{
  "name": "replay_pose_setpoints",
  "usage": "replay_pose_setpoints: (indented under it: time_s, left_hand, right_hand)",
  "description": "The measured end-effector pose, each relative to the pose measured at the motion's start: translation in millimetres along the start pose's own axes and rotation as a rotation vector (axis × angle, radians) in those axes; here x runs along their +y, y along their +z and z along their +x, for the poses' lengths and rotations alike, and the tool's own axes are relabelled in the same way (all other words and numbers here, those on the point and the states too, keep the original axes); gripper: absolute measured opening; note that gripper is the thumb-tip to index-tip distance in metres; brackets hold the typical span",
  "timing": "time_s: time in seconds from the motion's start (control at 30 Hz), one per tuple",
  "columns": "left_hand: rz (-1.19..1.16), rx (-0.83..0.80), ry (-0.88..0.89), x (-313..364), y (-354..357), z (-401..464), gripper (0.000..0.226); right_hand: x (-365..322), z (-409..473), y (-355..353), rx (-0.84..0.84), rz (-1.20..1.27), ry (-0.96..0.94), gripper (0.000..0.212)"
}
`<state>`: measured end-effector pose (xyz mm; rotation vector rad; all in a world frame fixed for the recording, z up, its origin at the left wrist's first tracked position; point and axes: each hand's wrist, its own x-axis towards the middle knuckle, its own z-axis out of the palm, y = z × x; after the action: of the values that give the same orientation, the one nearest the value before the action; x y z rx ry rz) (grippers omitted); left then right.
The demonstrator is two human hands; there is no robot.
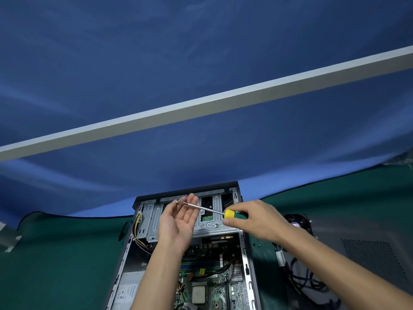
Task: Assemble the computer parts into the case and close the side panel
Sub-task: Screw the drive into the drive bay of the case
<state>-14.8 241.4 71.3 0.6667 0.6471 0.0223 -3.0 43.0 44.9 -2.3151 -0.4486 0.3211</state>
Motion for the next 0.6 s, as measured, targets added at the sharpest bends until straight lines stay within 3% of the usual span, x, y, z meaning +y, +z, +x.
replay_pose_setpoints:
  time_s: [0.33, 0.6]
  left_hand:
    - [0.113, -0.051, 0.002, -1.2, -2.1, -7.0, 0.022]
    - [0.173, -0.026, 0.038, -2.2, -2.9, -11.1, 0.024]
  right_hand:
    - [-0.8, -3.9, -4.0, -0.001, 0.043, 0.028, 0.044]
    - [-2.8, -3.9, -4.8, 0.004, -0.059, 0.01, 0.049]
